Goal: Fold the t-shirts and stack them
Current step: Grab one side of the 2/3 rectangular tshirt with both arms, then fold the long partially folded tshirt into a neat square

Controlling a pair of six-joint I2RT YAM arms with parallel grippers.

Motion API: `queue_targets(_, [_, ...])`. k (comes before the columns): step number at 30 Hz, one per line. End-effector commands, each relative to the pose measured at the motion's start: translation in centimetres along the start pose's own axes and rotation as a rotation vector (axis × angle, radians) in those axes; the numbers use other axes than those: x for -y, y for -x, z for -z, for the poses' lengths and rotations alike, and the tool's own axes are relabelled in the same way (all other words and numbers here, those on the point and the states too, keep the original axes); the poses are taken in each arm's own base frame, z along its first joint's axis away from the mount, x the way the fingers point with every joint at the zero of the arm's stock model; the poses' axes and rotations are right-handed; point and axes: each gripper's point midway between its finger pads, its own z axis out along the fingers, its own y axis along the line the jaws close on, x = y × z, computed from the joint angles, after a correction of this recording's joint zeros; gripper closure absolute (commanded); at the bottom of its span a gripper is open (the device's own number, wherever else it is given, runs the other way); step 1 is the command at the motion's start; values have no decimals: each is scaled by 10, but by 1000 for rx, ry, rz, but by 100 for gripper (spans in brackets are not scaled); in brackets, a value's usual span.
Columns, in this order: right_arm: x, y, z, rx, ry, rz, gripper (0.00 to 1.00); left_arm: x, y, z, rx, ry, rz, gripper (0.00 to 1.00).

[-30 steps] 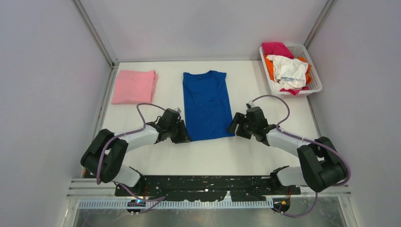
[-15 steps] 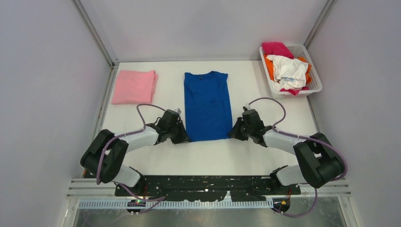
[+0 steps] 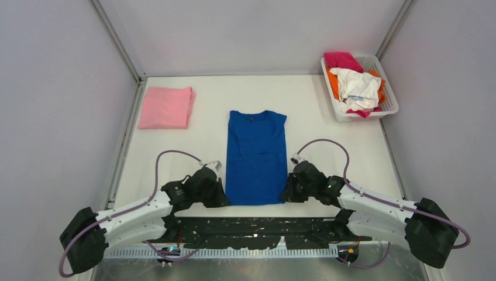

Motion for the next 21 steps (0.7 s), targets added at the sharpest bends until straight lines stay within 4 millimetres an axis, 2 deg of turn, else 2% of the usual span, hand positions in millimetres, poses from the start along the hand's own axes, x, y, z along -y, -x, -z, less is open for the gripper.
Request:
queue_targets(1, [-4,-22,13,-36,-8,-17,95,-10,-13,20,29,33,-3,100])
queue_targets(4, [-17,-15,19,4,40,-4,95,0,4,28,132,-25,0,100])
queue_targets(8, [-31,9,27,85,51,24,95,26,33,42,262,-115,-16,100])
queue_targets(9, [-36,24,32,142,43,31,95,32,42,46,299,-130,-24,100])
queue_targets(16, [-55,85,58,329,38,58,95,58,105,72,482,-110,-80,100])
queue_targets(21, [-59,121,64,385,57,42,95,67,148,78,537,-135,-75,100])
